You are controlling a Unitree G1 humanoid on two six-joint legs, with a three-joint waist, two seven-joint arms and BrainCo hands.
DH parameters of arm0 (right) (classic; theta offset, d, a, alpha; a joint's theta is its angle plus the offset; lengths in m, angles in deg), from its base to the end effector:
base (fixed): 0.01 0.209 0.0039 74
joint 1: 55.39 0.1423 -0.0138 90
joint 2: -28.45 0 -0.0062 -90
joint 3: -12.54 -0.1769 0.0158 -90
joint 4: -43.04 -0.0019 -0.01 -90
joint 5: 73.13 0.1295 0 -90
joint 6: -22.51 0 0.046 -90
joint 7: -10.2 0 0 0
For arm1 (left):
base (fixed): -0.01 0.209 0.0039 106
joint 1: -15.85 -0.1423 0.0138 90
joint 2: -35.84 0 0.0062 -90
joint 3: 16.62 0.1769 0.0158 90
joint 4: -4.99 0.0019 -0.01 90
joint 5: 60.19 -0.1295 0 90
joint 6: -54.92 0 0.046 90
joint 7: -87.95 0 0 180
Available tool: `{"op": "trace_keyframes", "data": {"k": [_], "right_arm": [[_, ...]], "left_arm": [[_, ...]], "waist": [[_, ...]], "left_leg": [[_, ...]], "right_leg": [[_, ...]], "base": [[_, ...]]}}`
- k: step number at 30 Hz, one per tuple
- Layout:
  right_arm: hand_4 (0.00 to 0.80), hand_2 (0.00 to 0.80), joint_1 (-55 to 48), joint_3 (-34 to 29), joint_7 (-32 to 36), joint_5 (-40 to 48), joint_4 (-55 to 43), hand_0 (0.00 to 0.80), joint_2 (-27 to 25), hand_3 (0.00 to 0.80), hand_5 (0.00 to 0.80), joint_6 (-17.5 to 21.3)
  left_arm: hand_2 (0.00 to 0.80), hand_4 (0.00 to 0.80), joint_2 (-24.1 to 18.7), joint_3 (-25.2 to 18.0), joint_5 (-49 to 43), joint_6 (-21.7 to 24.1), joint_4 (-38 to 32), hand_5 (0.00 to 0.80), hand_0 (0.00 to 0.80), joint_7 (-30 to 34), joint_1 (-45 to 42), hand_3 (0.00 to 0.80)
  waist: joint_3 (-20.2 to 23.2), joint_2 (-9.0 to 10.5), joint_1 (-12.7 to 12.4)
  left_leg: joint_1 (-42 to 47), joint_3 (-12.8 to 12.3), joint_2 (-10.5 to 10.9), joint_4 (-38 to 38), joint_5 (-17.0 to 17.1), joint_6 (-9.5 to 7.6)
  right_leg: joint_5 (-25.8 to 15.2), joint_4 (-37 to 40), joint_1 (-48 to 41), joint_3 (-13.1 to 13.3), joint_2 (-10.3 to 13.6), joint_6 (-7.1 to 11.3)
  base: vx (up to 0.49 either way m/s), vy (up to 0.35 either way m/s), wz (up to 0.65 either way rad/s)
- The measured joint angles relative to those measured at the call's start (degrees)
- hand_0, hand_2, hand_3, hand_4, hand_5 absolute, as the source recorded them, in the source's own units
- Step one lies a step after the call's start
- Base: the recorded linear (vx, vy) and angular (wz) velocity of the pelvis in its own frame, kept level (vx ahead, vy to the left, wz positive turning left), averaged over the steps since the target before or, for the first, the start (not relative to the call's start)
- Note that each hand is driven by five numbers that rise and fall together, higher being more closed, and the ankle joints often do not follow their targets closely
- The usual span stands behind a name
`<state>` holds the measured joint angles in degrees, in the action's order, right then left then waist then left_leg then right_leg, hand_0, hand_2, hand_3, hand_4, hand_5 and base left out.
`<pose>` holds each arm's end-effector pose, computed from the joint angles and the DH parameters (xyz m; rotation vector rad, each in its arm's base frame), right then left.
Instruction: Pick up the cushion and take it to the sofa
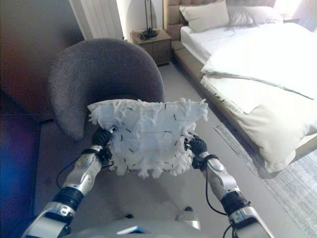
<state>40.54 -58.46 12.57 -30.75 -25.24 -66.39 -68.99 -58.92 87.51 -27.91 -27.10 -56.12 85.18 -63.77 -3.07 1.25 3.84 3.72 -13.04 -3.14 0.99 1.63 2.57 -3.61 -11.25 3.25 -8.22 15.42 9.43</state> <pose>0.1965 -0.1787 -0.0004 0.3002 0.4193 0.1693 0.2150 0.1978 0.0089 -0.1159 0.2500 0.0047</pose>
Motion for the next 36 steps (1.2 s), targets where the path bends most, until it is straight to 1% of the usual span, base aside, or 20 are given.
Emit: {"op": "trace_keyframes", "data": {"k": [3, 5, 7, 8, 9, 11, 13, 15, 17, 20, 21, 24, 26, 27, 28, 29, 31, 32, 33, 36], "right_arm": [[0.800, 0.800, -0.02, 0.07, -0.92, 0.13, -0.07, 0.800, -0.13, 0.800, 0.800, 1.61], [0.800, 0.800, 0.00, 0.24, -1.37, 0.59, -0.07, 0.800, 0.29, 0.800, 0.800, 1.80], [0.800, 0.800, 0.21, 0.21, -1.39, 0.60, -0.07, 0.800, 0.28, 0.800, 0.800, 2.47], [0.800, 0.800, 0.28, 0.21, -1.39, 0.60, -0.07, 0.800, 0.26, 0.800, 0.800, 2.47], [0.800, 0.800, 0.55, 0.18, -1.57, 1.10, -0.02, 0.800, 0.08, 0.800, 0.800, 2.46], [0.800, 0.800, 0.65, 0.18, -1.65, 1.34, 0.21, 0.800, -0.36, 0.800, 0.800, 2.42], [0.800, 0.800, 0.85, -0.22, -1.64, 2.36, 0.84, 0.800, -0.60, 0.800, 0.800, 2.32], [0.800, 0.800, 1.02, -0.36, -1.53, 2.83, 1.75, 0.800, -0.62, 0.800, 0.800, 1.52], [0.800, 0.800, 0.79, -0.68, -1.04, 2.83, 3.19, 0.800, -0.35, 0.800, 0.800, 0.87], [0.800, 0.800, 0.71, -3.88, -0.20, 2.83, 4.88, 0.800, -2.38, 0.800, 0.800, 0.82], [0.800, 0.800, 0.71, -3.97, 0.25, 2.82, 4.91, 0.800, -3.63, 0.800, 0.800, 0.82], [0.800, 0.800, 0.80, -4.69, 3.22, 2.78, 5.11, 0.800, -3.45, 0.800, 0.800, 1.03], [0.800, 0.800, 1.17, -4.67, 5.00, 2.63, 4.72, 0.800, -3.23, 0.800, 0.800, 1.14], [0.800, 0.800, 1.11, -4.56, 5.36, 2.32, 4.06, 0.800, -3.21, 0.800, 0.800, 1.13], [0.800, 0.800, 1.10, -4.35, 5.38, 2.16, 3.35, 0.800, -3.23, 0.800, 0.800, 1.08], [0.800, 0.800, 1.12, -4.33, 5.37, 2.15, 3.28, 0.800, -2.95, 0.800, 0.800, 1.03], [0.800, 0.800, 1.17, -4.25, 5.41, 2.07, 2.85, 0.800, -2.64, 0.800, 0.800, 1.01], [0.800, 0.800, 1.23, -4.02, 5.42, 2.01, 2.41, 0.800, -2.74, 0.800, 0.800, 1.02], [0.800, 0.800, 1.19, -3.62, 5.55, 1.40, 2.03, 0.800, -2.77, 0.800, 0.800, 1.11], [0.800, 0.800, 1.25, -1.97, 7.16, 0.75, 0.94, 0.800, -2.81, 0.800, 0.800, 1.30]], "left_arm": [[0.800, 0.800, -0.09, 0.39, 0.10, -0.09, 2.19, 0.800, 0.800, 0.84, 3.28, 0.800], [0.800, 0.800, -0.51, 0.68, 0.10, -0.09, 2.18, 0.800, 0.800, 0.95, 4.67, 0.800], [0.800, 0.800, -1.07, 0.96, 0.15, -0.06, 2.19, 0.800, 0.800, 0.93, 6.14, 0.800], [0.800, 0.800, -1.12, 0.96, 0.16, -0.01, 2.19, 0.800, 0.800, 0.92, 6.27, 0.800], [0.800, 0.800, -1.36, 1.61, 0.37, 0.02, 2.21, 0.800, 0.800, 0.89, 7.33, 0.800], [0.800, 0.800, -1.39, 2.72, 0.59, 0.10, 2.24, 0.800, 0.800, 0.90, 7.78, 0.800], [0.800, 0.800, -1.18, 3.18, 0.57, 0.11, 2.36, 0.800, 0.800, 0.93, 7.78, 0.800], [0.800, 0.800, -0.95, 3.38, 0.54, 0.05, 3.64, 0.800, 0.800, 1.18, 7.68, 0.800], [0.800, 0.800, -1.09, 3.30, 0.51, -0.20, 4.60, 0.800, 0.800, 1.98, 6.83, 0.800], [0.800, 0.800, 3.39, 3.68, 0.44, -0.43, 4.83, 0.800, 0.800, 2.73, 6.67, 0.800], [0.800, 0.800, 4.32, 3.67, 0.36, -0.48, 4.74, 0.800, 0.800, 2.87, 6.66, 0.800], [0.800, 0.800, 3.84, 3.07, -0.10, -0.48, 4.47, 0.800, 0.800, 3.11, 6.17, 0.800], [0.800, 0.800, 3.38, 2.45, -0.09, -0.47, 3.51, 0.800, 0.800, 3.05, 5.36, 0.800], [0.800, 0.800, 2.97, 2.25, -0.09, -0.47, 2.53, 0.800, 0.800, 2.90, 4.83, 0.800], [0.800, 0.800, 2.53, 2.05, -0.04, -0.48, 1.55, 0.800, 0.800, 2.76, 4.58, 0.800], [0.800, 0.800, 2.55, 1.90, -0.01, -0.47, 1.39, 0.800, 0.800, 2.73, 4.52, 0.800], [0.800, 0.800, 2.74, 1.79, -0.04, -0.47, 1.39, 0.800, 0.800, 2.19, 4.37, 0.800], [0.800, 0.800, 2.99, 1.73, -0.02, -0.47, 1.40, 0.800, 0.800, 1.67, 4.10, 0.800], [0.800, 0.800, 3.27, 1.42, -0.02, -0.47, 1.38, 0.800, 0.800, 1.40, 3.66, 0.800], [0.800, 0.800, 3.46, 1.32, -0.04, -0.46, 0.60, 0.800, 0.800, 1.03, 3.23, 0.800]], "waist": [[-1.26, -0.16, 0.08], [-1.44, -0.47, 0.19], [-1.44, -0.42, -0.01], [-1.44, -0.42, -0.01], [-1.97, -0.37, 0.31], [-2.18, 0.09, 1.00], [-2.76, 1.20, 2.53], [-3.20, 2.87, 2.71], [-2.35, 5.61, 3.20], [-3.53, 3.39, 3.84], [-3.53, 2.12, 4.87], [-4.29, 2.91, 4.82], [-3.85, 1.46, 4.79], [-3.64, 0.81, 5.01], [-3.47, 0.30, 5.22], [-3.37, 0.55, 5.04], [-2.94, 1.25, 4.61], [-2.84, 1.39, 4.14], [-2.81, 1.30, 3.03], [-2.53, 2.33, 3.03]], "left_leg": [[-0.08, 1.05, 1.59, -1.39, -1.08, -2.17], [1.12, 2.55, 2.00, 0.54, 0.21, -3.89], [0.60, 4.51, 2.35, 1.29, 0.85, -4.86], [0.55, 4.74, 2.42, 1.47, 0.94, -5.00], [0.45, 6.49, 2.78, 1.61, 1.15, -5.30], [0.53, 8.28, 3.47, 1.68, 1.10, -5.23], [1.42, 10.29, 3.96, 2.27, 1.00, -5.08], [3.12, 10.71, 3.99, 2.41, 0.04, -3.63], [4.52, 12.13, 4.90, 2.83, -1.37, -1.32], [2.55, 7.39, 5.33, -10.17, -8.95, -3.08], [3.47, 6.92, 4.91, -9.98, -11.02, -2.75], [9.52, 5.41, 3.50, -5.80, -12.47, -1.41], [10.76, 3.51, 1.30, -5.64, -14.06, -0.29], [10.88, 2.68, 0.17, -6.37, -14.69, 0.63], [11.52, 2.78, -1.15, -7.66, -15.24, 2.15], [10.72, 2.58, -1.79, -10.91, -15.49, 2.63], [3.44, 2.27, -3.00, -27.35, -14.51, 4.55], [-0.25, 2.43, -3.76, -35.50, -11.28, 4.98], [-2.44, 3.22, -4.28, -41.50, -7.22, 5.34], [-8.31, 3.80, -5.52, -47.05, -5.99, 3.92]], "right_leg": [[-2.93, -13.78, 6.25, 1.52, 3.06, -2.34], [-0.80, -17.51, 7.80, 2.29, 1.41, -2.14], [1.78, -14.72, 7.72, 3.04, -1.76, -1.43], [2.08, -13.85, 7.63, 3.24, -2.15, -1.31], [2.59, -6.19, 6.80, 5.19, -4.24, -0.89], [1.77, 2.18, 6.90, 8.36, -5.31, 0.32], [-0.29, 10.22, 7.21, 9.22, -5.87, 1.76], [-1.32, 14.06, 7.18, 9.48, -6.72, 2.03], [-0.25, 12.26, 6.89, 10.06, -7.14, 1.71], [-0.83, 9.94, 6.49, 9.15, -8.39, 1.61], [-1.43, 9.03, 6.23, 7.54, -9.49, 0.82], [-3.44, 4.02, 6.68, 2.60, -9.99, -2.39], [-2.79, 2.02, 7.12, -2.09, -10.39, -3.56], [-1.34, 0.26, 7.25, -3.21, -11.24, -5.23], [0.60, -1.12, 7.53, -3.25, -12.66, -8.69], [1.55, -1.49, 7.08, -3.19, -13.33, -10.82], [2.80, -0.13, 5.62, -2.74, -13.64, -13.10], [2.64, 0.55, 4.53, -2.23, -13.76, -14.26], [3.10, 1.45, 2.92, -1.46, -14.01, -14.82], [4.12, 3.77, -0.57, -0.56, -14.19, -15.47]], "base": [[0.096, 0.120, 0.30], [0.128, -0.071, 0.36], [0.185, -0.142, 0.35], [0.241, -0.144, 0.43], [0.257, -0.112, 0.41], [0.321, -0.066, 0.52], [0.347, -0.020, 0.50], [0.362, -0.009, 0.28], [0.391, -0.019, 0.51], [0.448, -0.072, 0.30], [0.429, -0.100, 0.06], [0.524, -0.137, -0.43], [0.474, -0.164, -0.56], [0.468, -0.203, -0.36], [0.444, -0.234, -0.25], [0.437, -0.282, -0.18], [0.376, -0.227, -0.21], [0.334, -0.145, -0.40], [0.337, -0.114, -0.41], [0.268, -0.013, -0.21]]}}
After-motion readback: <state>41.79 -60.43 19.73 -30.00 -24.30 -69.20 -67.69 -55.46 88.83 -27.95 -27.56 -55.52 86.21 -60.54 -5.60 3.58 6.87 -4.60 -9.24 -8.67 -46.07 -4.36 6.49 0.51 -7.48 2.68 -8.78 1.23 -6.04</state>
